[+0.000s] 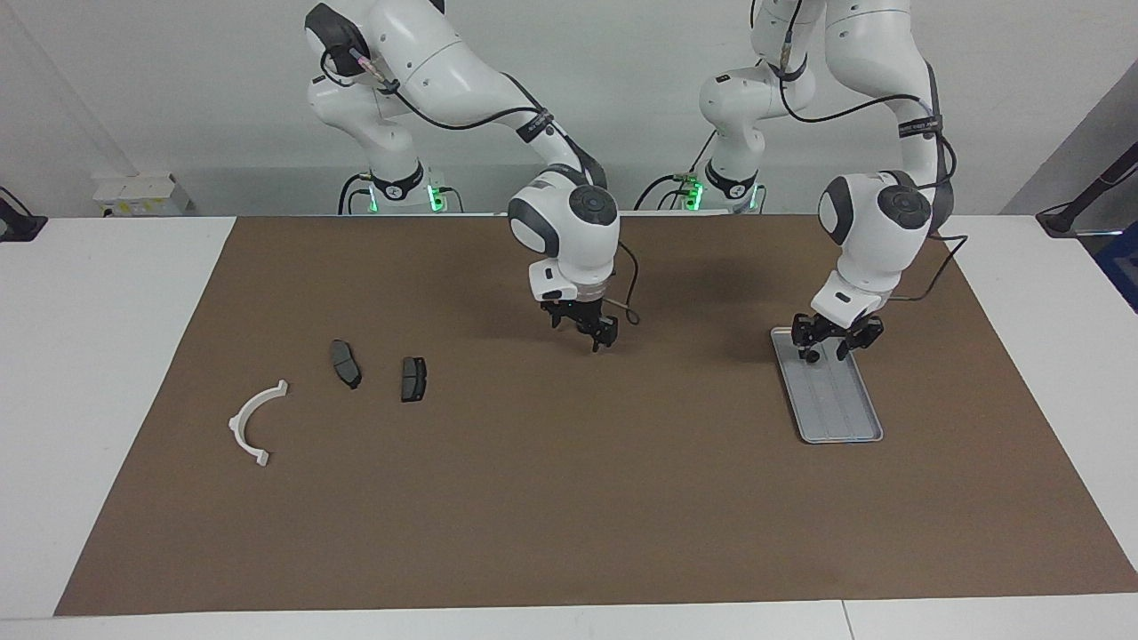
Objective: Pick bearing gear from pile to tray
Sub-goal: 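Release the nut in the tray while the right gripper sets the bearing down, then move the left gripper to the black bearing while the right gripper withdraws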
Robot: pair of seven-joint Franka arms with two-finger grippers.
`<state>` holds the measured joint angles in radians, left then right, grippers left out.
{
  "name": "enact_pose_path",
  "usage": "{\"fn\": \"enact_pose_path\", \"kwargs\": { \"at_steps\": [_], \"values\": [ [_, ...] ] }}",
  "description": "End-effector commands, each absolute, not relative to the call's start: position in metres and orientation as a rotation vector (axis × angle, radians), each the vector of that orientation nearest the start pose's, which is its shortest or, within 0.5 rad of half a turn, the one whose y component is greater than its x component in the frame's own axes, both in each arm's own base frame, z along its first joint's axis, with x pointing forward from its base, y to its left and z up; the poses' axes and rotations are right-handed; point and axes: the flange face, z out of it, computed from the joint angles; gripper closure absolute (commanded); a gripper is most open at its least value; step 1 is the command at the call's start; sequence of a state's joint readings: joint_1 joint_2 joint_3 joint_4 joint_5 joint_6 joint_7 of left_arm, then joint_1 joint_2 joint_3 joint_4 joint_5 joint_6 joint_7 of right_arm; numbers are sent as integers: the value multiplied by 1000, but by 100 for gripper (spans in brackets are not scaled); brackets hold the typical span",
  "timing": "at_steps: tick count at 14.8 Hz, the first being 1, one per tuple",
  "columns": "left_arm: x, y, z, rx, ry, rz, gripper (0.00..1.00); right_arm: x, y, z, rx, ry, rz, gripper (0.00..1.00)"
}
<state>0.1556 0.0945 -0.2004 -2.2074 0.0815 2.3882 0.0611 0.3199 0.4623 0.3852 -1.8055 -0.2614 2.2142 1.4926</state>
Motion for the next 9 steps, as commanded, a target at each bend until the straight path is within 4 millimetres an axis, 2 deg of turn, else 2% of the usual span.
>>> {"fn": "enact_pose_path", "kwargs": {
  "at_steps": [1,2,6,9],
  "values": [
    [557,-58,371,-3101,135,-156,28,539,369,341,-2953,1122,-121,0],
    [559,-77,381,-3106,85,-161,25,546,361,353,-2949,1128,-131,0],
    [557,-153,411,-3119,-81,-154,25,568,316,410,-3012,995,-140,0],
    [536,-218,421,-3110,-151,-92,25,581,266,457,-3061,748,-120,0]
  ]
}}
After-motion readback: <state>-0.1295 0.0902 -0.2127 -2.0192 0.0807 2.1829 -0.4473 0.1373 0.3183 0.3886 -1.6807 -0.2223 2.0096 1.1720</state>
